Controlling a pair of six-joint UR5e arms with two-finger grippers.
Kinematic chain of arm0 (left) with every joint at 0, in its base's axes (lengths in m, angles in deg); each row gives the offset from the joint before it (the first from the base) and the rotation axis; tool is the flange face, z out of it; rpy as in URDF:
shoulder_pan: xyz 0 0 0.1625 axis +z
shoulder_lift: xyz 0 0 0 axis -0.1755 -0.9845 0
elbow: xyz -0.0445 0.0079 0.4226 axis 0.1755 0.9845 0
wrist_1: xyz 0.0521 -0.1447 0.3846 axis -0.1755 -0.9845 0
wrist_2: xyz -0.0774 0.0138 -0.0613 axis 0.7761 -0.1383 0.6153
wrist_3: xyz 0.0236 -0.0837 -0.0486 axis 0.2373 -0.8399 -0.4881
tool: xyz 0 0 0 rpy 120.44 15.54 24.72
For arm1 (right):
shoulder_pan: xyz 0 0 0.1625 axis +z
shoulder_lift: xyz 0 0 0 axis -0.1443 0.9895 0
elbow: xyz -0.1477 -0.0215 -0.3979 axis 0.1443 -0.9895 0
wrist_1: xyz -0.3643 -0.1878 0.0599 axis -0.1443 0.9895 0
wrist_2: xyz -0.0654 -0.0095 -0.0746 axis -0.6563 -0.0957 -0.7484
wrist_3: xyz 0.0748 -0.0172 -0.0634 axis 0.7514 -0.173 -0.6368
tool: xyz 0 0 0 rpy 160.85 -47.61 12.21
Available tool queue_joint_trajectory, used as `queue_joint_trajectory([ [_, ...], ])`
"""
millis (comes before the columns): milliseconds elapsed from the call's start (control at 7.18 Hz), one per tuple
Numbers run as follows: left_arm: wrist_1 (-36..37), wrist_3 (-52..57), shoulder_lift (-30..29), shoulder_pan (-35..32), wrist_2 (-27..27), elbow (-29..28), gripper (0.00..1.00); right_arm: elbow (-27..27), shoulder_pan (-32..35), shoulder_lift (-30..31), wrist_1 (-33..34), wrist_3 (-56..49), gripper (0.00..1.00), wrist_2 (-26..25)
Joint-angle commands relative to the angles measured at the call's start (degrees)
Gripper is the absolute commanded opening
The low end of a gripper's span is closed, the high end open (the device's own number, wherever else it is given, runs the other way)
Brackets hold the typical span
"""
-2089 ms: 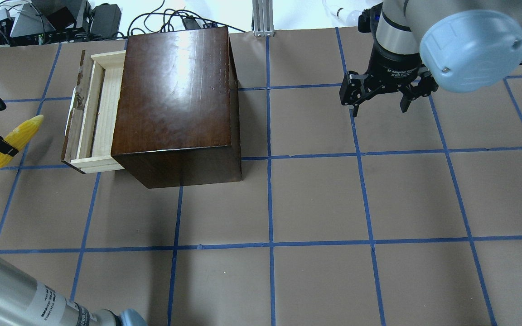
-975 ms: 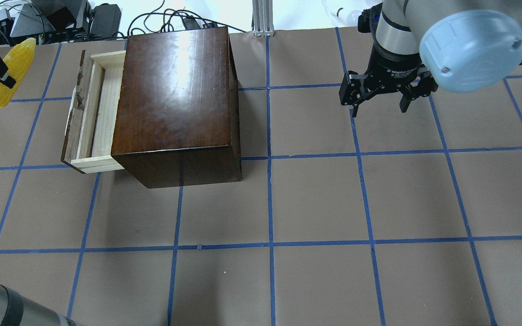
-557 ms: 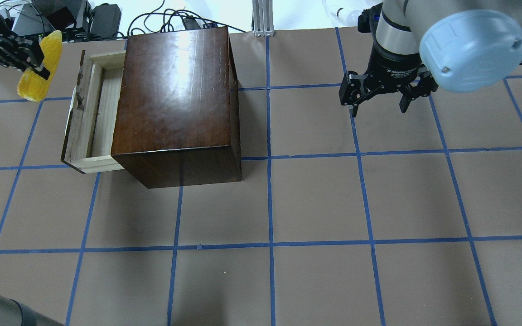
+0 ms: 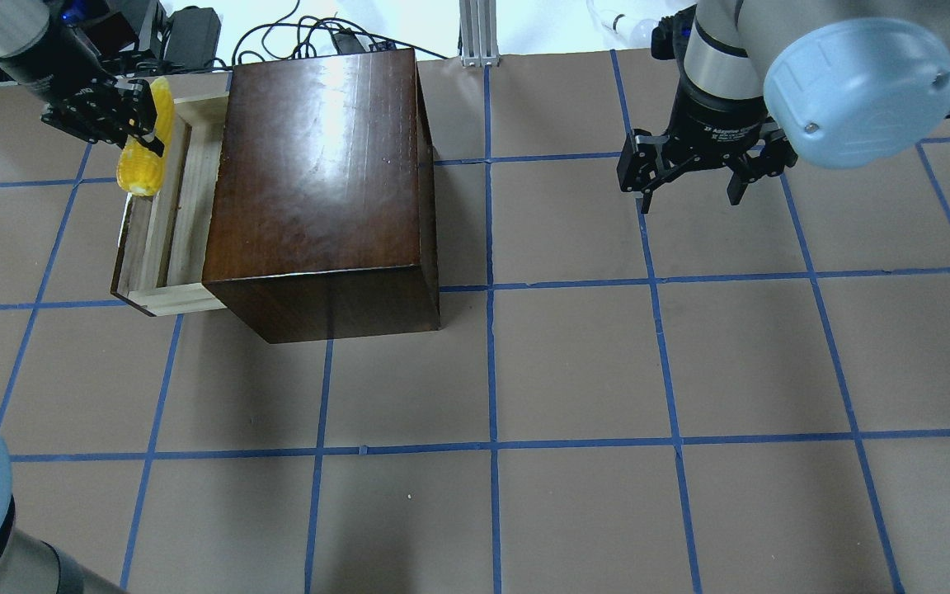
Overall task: Open drawer and put corn inside
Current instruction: 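Lower the corn into the open drawer and open the left gripper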
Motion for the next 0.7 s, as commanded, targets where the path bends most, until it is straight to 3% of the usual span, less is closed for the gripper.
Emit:
queue_joint_trajectory([
  [0, 5.40, 0.00, -0.74, -0.17, 1.11, 5.45, 0.00, 0.00, 0.00, 0.00, 0.06, 0.00, 1.00, -0.07],
  [278, 6.38, 0.00, -1.71, -1.13, 1.29, 6.43, 0.04, 0.00, 0.00, 0.09, -0.02, 0.00, 1.00, -0.07],
  [418, 6.39, 0.01, -1.88, -1.22, 1.29, 6.35, 0.34, 0.00, 0.00, 0.00, 0.06, 0.00, 1.00, -0.07],
  [557, 6.39, -0.17, -2.06, -1.23, 3.29, 6.17, 0.84, 0.00, 0.00, 0.00, 0.06, 0.00, 1.00, -0.16],
])
